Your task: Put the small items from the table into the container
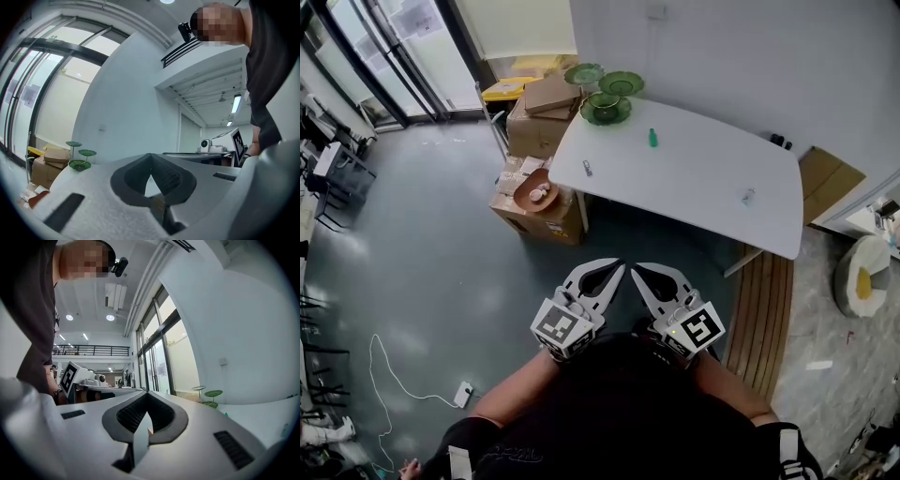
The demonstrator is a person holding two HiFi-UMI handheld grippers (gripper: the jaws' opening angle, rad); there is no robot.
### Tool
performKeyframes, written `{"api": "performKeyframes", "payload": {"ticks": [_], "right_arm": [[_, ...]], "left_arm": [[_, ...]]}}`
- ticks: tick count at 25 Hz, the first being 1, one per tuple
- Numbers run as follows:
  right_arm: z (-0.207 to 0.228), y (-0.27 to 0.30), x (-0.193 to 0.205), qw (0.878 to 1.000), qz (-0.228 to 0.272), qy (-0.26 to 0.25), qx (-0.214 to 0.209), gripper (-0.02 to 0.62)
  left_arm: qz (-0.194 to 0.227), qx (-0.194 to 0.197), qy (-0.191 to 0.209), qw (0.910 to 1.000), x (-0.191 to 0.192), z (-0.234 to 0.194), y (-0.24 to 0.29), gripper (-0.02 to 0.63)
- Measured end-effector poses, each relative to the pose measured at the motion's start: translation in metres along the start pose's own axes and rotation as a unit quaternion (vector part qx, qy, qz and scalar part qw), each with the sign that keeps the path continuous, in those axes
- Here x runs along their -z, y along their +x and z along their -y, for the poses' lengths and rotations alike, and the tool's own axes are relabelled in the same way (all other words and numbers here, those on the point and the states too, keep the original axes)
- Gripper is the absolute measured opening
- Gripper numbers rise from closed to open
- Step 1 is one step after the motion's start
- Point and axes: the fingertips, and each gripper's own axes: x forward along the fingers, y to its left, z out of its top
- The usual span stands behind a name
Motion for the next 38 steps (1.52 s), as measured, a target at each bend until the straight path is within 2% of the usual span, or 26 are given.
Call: {"api": "performKeyframes", "payload": {"ticks": [5,9,19,23,28,32,38], "right_arm": [[0.051,-0.016,0.009,1.000,-0.014,0.025,0.005,0.015],[0.070,-0.022,0.014,0.999,-0.016,0.038,0.006,0.015],[0.116,0.016,0.024,0.998,-0.024,0.056,0.028,0.015],[0.136,0.052,0.026,0.997,-0.026,0.060,0.044,0.015],[0.157,0.124,0.022,0.997,-0.020,0.052,0.055,0.015],[0.162,0.185,0.014,0.997,-0.013,0.046,0.058,0.015],[0.163,0.257,0.023,0.997,-0.023,0.056,0.055,0.015]], "left_arm": [[-0.013,-0.005,-0.010,0.9998,0.010,0.007,0.042,0.006],[-0.022,-0.006,-0.016,0.9996,0.015,0.006,0.061,0.006],[-0.030,0.013,-0.025,0.9992,0.021,-0.041,0.093,0.006],[-0.031,0.026,-0.026,0.9989,0.014,-0.082,0.104,0.006],[-0.035,0.034,-0.031,0.9983,0.000,-0.155,0.108,0.006],[-0.030,0.049,-0.013,0.9983,-0.015,-0.212,0.107,0.007],[-0.036,0.058,-0.025,0.9974,-0.019,-0.279,0.094,0.007]]}}
